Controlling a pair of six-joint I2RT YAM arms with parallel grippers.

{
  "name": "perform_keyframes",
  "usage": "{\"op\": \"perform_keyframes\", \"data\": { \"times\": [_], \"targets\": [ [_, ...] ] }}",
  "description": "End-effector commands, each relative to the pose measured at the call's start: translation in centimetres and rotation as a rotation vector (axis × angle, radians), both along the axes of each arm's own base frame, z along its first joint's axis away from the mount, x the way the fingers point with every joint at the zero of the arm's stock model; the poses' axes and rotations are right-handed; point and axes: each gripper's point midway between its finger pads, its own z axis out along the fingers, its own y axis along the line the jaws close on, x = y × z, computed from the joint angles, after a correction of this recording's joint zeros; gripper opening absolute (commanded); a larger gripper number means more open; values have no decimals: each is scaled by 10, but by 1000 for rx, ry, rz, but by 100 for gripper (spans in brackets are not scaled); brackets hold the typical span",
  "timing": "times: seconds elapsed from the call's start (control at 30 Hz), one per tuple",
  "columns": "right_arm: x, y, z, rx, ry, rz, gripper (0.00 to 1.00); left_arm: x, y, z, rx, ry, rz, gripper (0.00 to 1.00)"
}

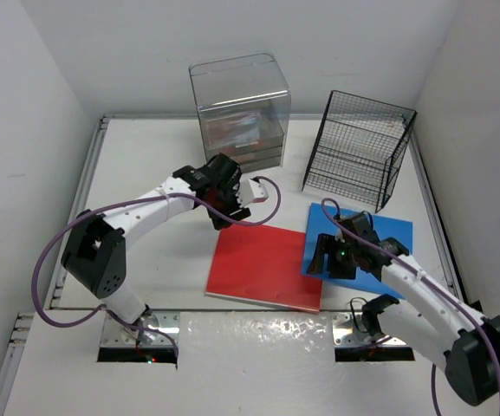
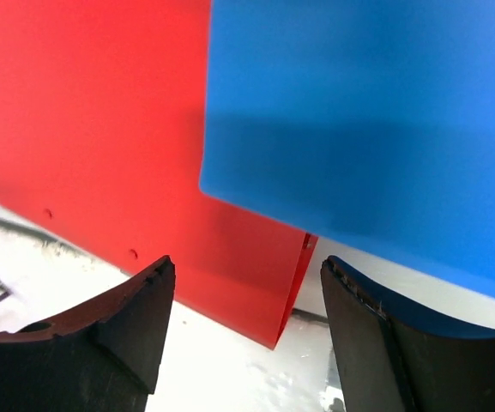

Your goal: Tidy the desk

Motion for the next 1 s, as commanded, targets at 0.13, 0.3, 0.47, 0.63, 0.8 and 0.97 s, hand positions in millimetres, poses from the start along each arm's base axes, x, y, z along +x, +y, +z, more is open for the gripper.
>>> {"op": "perform_keyframes", "data": {
  "times": [0.13, 0.3, 0.47, 0.63, 0.8, 0.97],
  "targets": [
    [-45, 9, -37, 99, 188, -20, 65, 10, -8, 16, -29, -72, 6, 58],
    [-35, 18, -36, 165, 134, -52, 56, 7, -9, 17, -17, -79, 0, 58],
    [-31, 27, -40, 221, 124, -64, 47, 6, -13, 20, -17, -92, -4, 58],
    [-23, 29, -38, 230, 88, -61, 34, 7, -12, 19, -8, -97, -2, 58],
    [-17, 32, -44, 228, 89, -53, 16, 5, -15, 17, -8, -89, -7, 58],
    [-17, 33, -39, 220, 98, -16, 12, 4, -12, 15, 10, -96, -7, 58]
  ]
}}
